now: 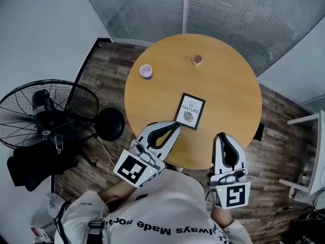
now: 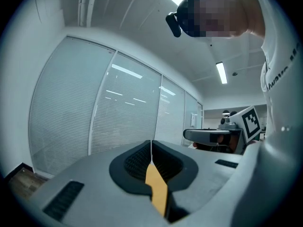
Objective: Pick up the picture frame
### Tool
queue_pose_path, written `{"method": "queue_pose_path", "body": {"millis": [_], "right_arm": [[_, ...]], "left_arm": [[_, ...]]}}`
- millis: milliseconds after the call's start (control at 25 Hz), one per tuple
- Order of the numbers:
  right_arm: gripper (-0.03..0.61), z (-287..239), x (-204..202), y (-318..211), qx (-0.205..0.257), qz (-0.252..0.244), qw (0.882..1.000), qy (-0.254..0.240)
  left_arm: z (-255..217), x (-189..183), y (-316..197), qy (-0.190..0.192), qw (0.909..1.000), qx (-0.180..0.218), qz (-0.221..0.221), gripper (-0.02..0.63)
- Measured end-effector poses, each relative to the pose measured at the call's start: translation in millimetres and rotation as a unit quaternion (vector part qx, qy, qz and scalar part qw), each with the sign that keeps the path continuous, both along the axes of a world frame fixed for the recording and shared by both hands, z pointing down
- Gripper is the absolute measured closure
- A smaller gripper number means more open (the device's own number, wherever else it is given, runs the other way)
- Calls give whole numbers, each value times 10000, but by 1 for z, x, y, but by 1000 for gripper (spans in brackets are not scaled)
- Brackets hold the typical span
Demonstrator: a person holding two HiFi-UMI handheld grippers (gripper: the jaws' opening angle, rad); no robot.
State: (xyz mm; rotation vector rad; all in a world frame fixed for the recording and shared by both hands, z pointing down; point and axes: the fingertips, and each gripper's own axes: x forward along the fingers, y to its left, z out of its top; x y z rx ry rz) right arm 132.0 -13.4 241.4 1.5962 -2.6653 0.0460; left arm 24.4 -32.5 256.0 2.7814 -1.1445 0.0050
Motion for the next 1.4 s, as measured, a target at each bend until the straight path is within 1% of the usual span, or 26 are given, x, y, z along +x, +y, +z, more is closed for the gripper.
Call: {"method": "queue_pose_path", "body": {"millis": [160, 320, 600, 800, 960, 1120, 1400], "right_arm": [[531, 4, -23, -24, -53, 83, 9999, 92], [531, 11, -42, -42, -152, 251, 9994, 179], [529, 33, -48, -60, -386, 533, 9973, 315], [529, 55, -52, -73, -586, 572, 9960, 354], [528, 77, -50, -85, -785, 560, 9946, 387], [528, 103, -45, -91, -1023, 537, 9928, 302], [526, 151, -34, -94, -1367, 596, 9879, 417]], "left_arm": [[4, -18, -27, 61, 9999, -16, 160, 581], [13, -32, -49, 150, 9993, -119, 324, 581], [34, -36, -75, 199, 9976, -276, 600, 580], [53, -35, -86, 110, 9963, -389, 759, 580], [75, -34, -95, 67, 9954, -564, 778, 578], [109, -26, -102, -157, 9928, -795, 884, 578], [168, -16, -107, -446, 9876, -1200, 908, 578]]}}
